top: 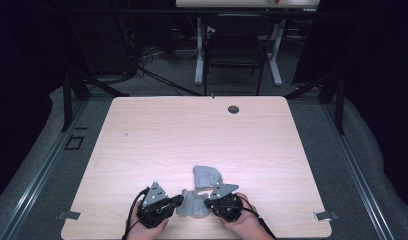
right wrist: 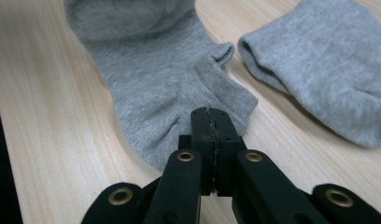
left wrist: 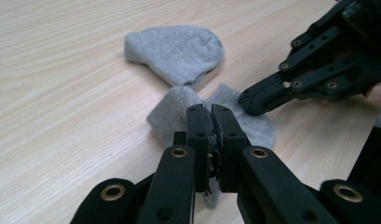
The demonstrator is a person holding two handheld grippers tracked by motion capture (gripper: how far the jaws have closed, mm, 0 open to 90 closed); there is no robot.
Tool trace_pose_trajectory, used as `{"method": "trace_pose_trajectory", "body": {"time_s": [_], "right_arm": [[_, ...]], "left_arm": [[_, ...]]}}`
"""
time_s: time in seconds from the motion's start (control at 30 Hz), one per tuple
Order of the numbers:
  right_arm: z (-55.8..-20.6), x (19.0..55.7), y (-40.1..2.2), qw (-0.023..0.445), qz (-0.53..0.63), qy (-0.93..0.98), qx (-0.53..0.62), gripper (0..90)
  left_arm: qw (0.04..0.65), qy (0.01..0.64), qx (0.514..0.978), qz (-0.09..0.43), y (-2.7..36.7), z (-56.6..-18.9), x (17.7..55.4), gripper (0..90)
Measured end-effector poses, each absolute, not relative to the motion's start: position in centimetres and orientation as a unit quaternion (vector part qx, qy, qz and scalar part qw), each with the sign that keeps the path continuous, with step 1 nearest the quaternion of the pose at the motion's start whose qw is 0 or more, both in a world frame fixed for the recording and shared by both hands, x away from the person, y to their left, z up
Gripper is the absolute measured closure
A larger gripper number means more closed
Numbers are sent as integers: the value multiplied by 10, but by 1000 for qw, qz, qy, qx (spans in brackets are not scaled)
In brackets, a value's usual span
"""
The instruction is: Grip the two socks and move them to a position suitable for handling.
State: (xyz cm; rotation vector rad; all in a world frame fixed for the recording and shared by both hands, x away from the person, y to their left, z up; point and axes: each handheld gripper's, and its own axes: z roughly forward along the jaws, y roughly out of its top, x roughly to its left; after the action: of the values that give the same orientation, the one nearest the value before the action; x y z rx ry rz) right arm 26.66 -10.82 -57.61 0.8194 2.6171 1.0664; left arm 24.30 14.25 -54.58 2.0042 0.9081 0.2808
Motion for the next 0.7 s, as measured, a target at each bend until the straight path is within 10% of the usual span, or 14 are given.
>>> {"method": "trace_pose_trajectory", "body": {"time_s": [0.7], "right_arm": [[-570, 266, -128, 92, 341, 882, 312, 900]], "left_arm": [[432, 391, 803, 127, 158, -548, 250, 775]]}}
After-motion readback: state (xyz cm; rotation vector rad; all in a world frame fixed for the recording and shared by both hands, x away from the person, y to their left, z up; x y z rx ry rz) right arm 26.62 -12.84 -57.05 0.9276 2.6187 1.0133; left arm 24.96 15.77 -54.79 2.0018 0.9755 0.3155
